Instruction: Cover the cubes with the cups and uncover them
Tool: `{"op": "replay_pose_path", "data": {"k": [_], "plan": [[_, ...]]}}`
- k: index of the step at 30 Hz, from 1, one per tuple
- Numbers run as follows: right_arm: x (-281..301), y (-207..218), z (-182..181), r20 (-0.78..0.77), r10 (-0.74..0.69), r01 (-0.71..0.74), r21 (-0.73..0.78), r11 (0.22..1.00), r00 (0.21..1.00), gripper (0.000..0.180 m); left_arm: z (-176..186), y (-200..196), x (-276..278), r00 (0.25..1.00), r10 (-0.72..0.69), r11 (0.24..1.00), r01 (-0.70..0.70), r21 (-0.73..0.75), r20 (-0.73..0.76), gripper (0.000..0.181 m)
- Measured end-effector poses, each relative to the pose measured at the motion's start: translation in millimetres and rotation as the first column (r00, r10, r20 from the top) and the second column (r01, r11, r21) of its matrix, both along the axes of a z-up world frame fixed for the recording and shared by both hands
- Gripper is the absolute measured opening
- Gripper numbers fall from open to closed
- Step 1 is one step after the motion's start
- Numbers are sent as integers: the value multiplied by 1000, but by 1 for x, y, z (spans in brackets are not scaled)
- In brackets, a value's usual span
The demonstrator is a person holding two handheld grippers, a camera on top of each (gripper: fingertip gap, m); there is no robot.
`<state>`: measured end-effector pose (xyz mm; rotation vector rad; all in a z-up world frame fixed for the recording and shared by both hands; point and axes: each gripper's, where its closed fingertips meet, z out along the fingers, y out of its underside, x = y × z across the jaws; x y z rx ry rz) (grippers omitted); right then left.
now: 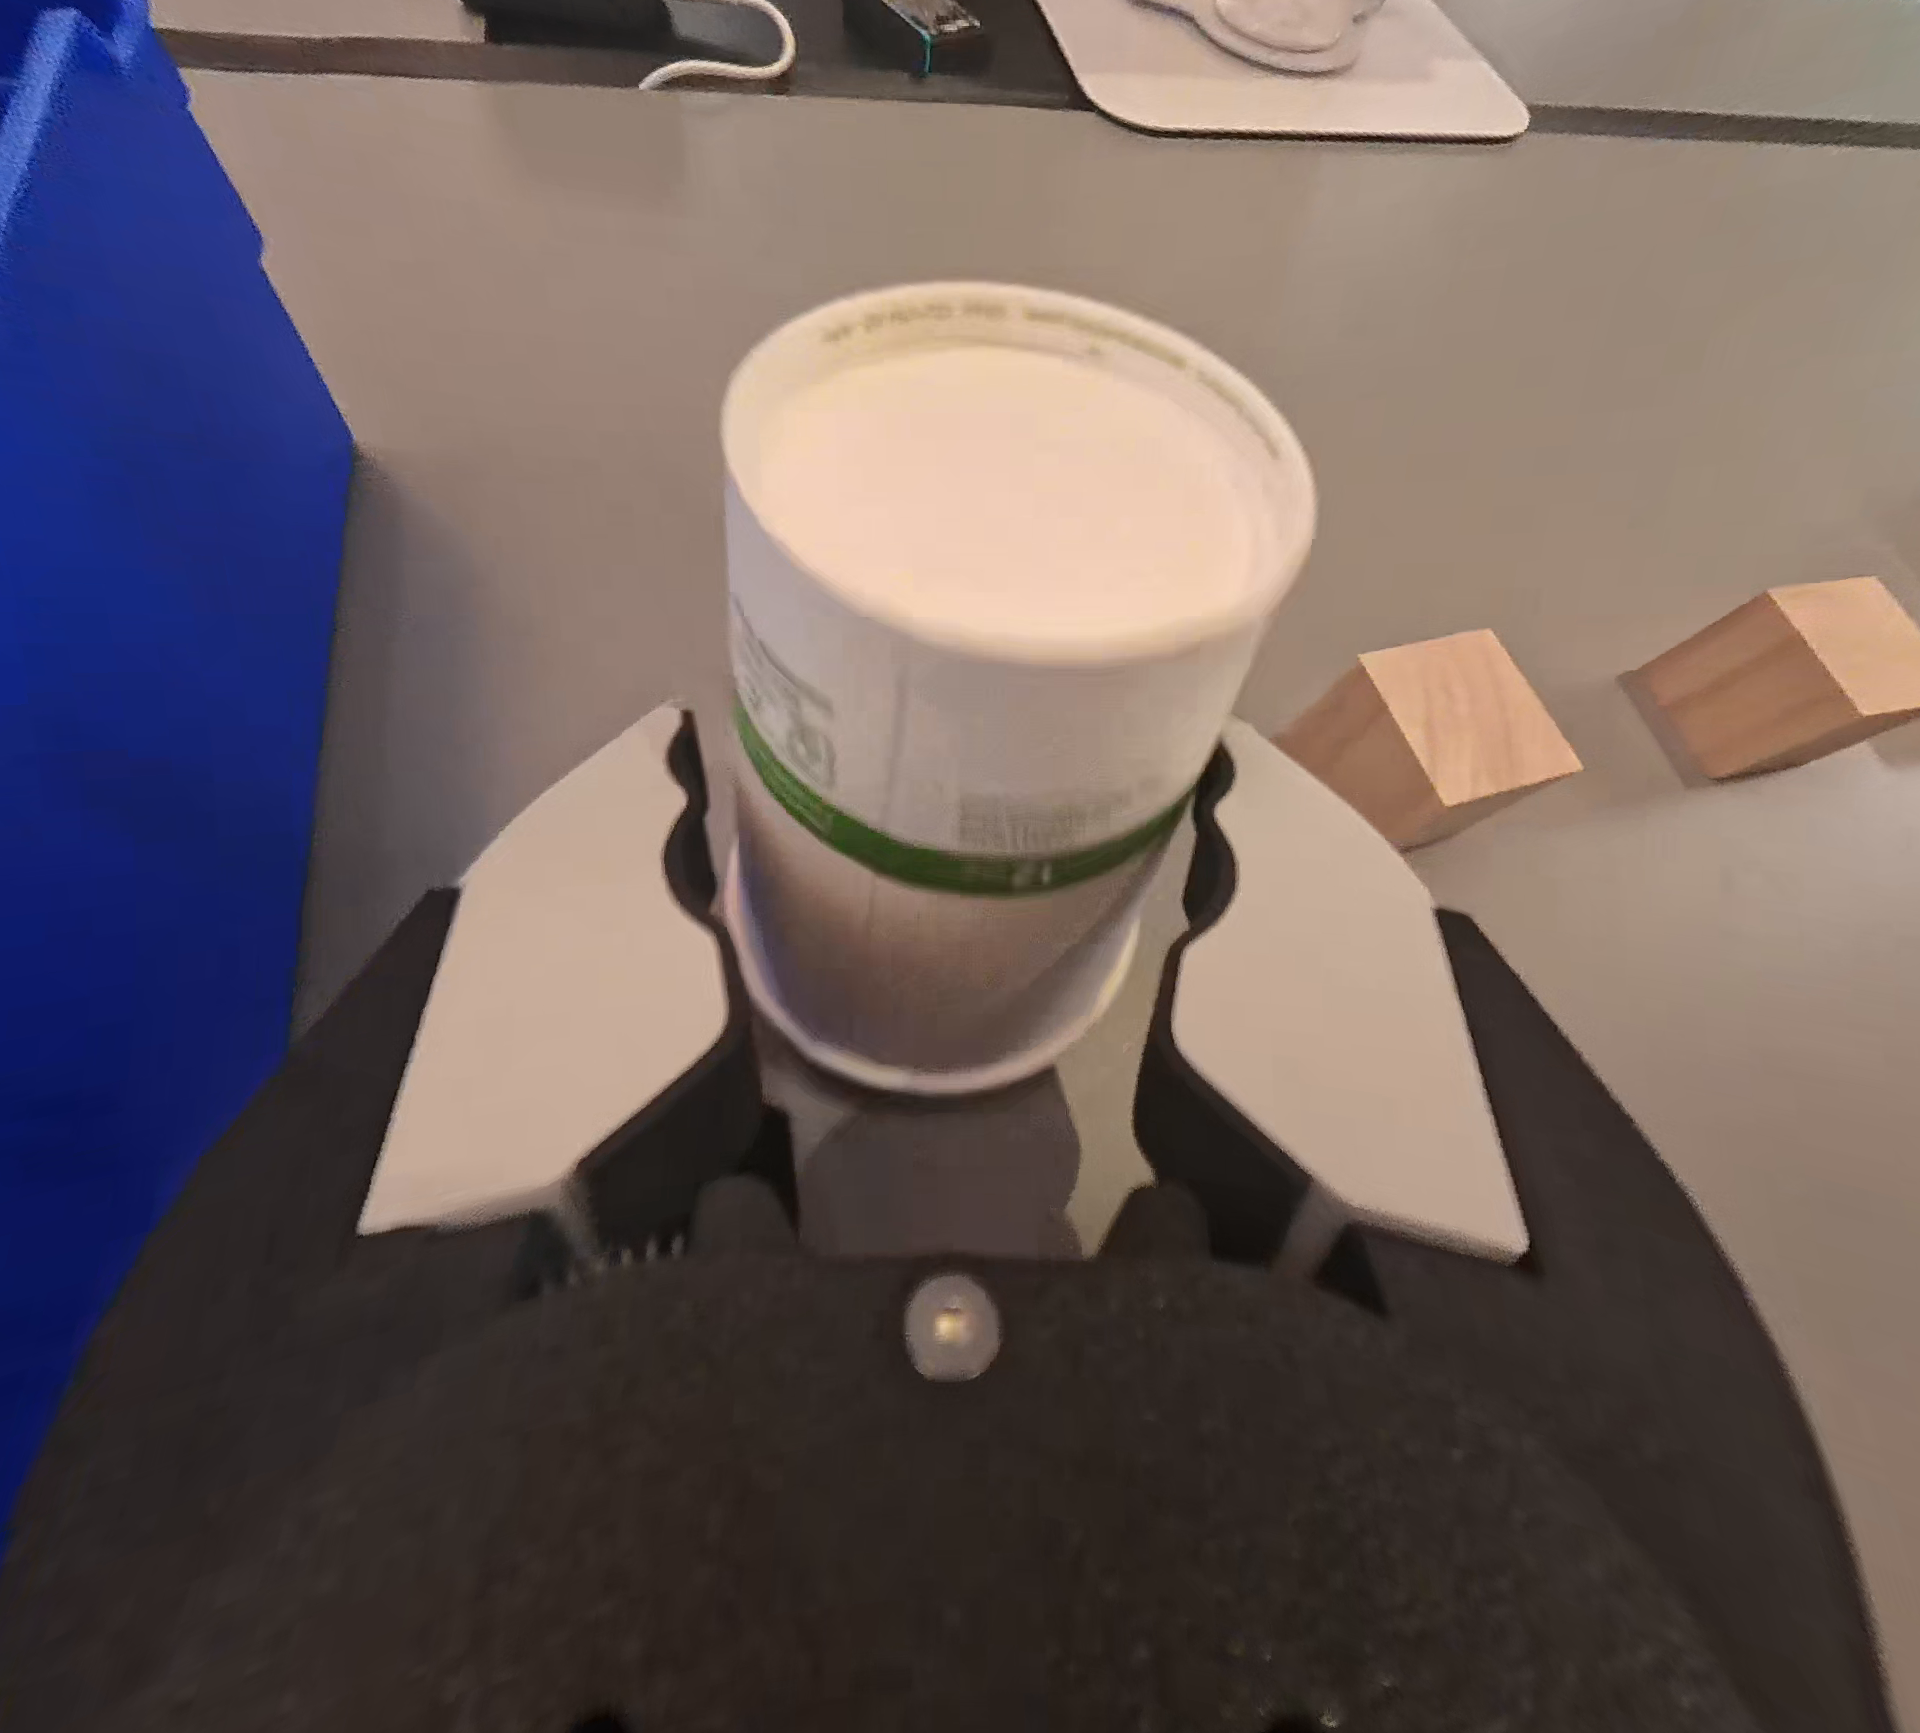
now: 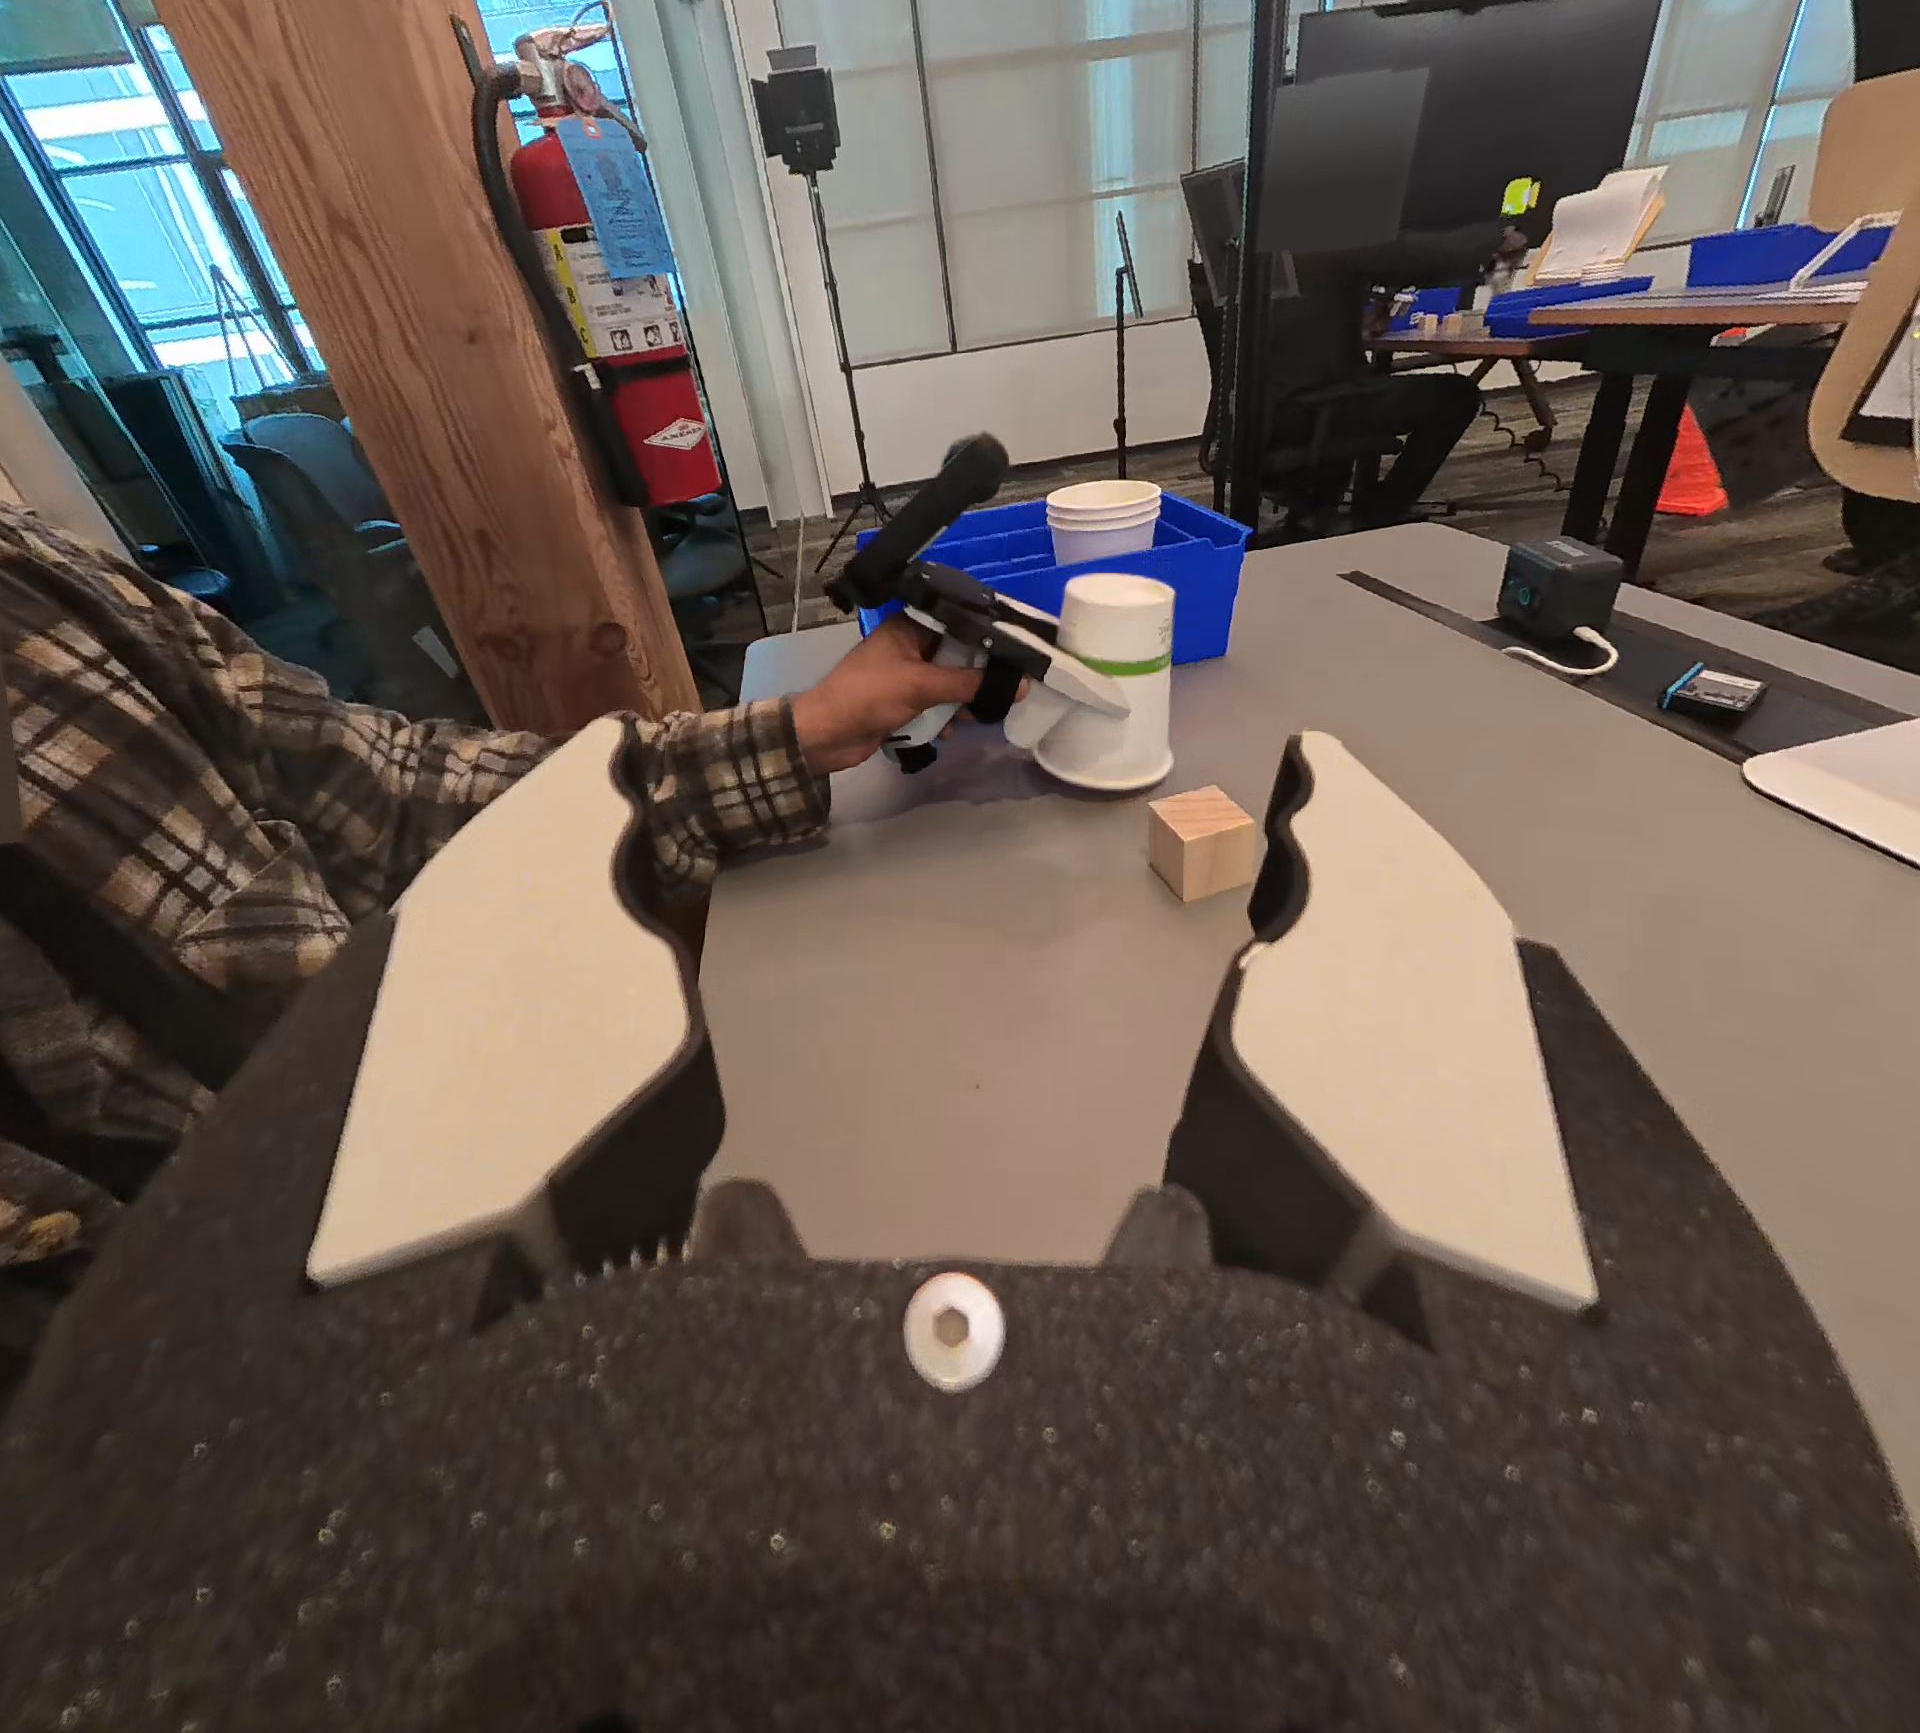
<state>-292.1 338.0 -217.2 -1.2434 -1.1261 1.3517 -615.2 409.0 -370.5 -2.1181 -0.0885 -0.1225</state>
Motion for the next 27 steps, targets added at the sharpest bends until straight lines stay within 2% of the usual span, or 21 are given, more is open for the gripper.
{"op": "replay_pose_path", "data": {"k": [4, 7, 11, 13, 16, 17, 19, 22, 25, 27], "plan": [[2, -3, 2, -2, 4, -4, 10, 1000, 1000, 112, -3, -3, -2, 999, 21, 1000, -21, -6, 24, 98], [2, -5, 3, -2, 6, -6, 17, 1000, 1000, 112, 2, -8, -8, 998, 68, 998, -68, -9, -1, 120], [4, -6, 4, -1, 3, -3, 23, 1000, 1000, 114, 43, -27, -9, 995, 95, 992, -92, 83, -36, 135], [6, -6, 4, -1, 3, -3, 22, 1000, 1000, 114, 85, -47, -13, 995, 77, 985, -66, 157, -67, 130], [10, -7, 3, 1, -1, 1, 25, 1000, 1000, 114, 161, -66, -47, 983, 35, 963, 15, 268, -182, 102], [11, -7, 2, 3, 1, -1, 25, 1000, 1000, 115, 182, -68, -57, 975, -29, 961, 88, 264, -221, 91], [11, -8, -1, 12, 9, -9, 23, 1000, 1000, 114, 200, -64, -75, 935, -214, 953, 264, 151, -283, 74], [10, -11, -3, 19, 32, -33, 20, 999, 999, 115, 185, -54, -99, 820, -494, 870, 464, -167, -290, 53], [6, -15, -3, 20, 51, -52, 21, 998, 998, 115, 145, -47, -125, 722, -643, 731, 477, -487, -258, 52], [4, -16, -3, 22, 50, -50, 27, 998, 999, 114, 126, -39, -141, 682, -682, 673, 443, -593, -264, 48]]}}
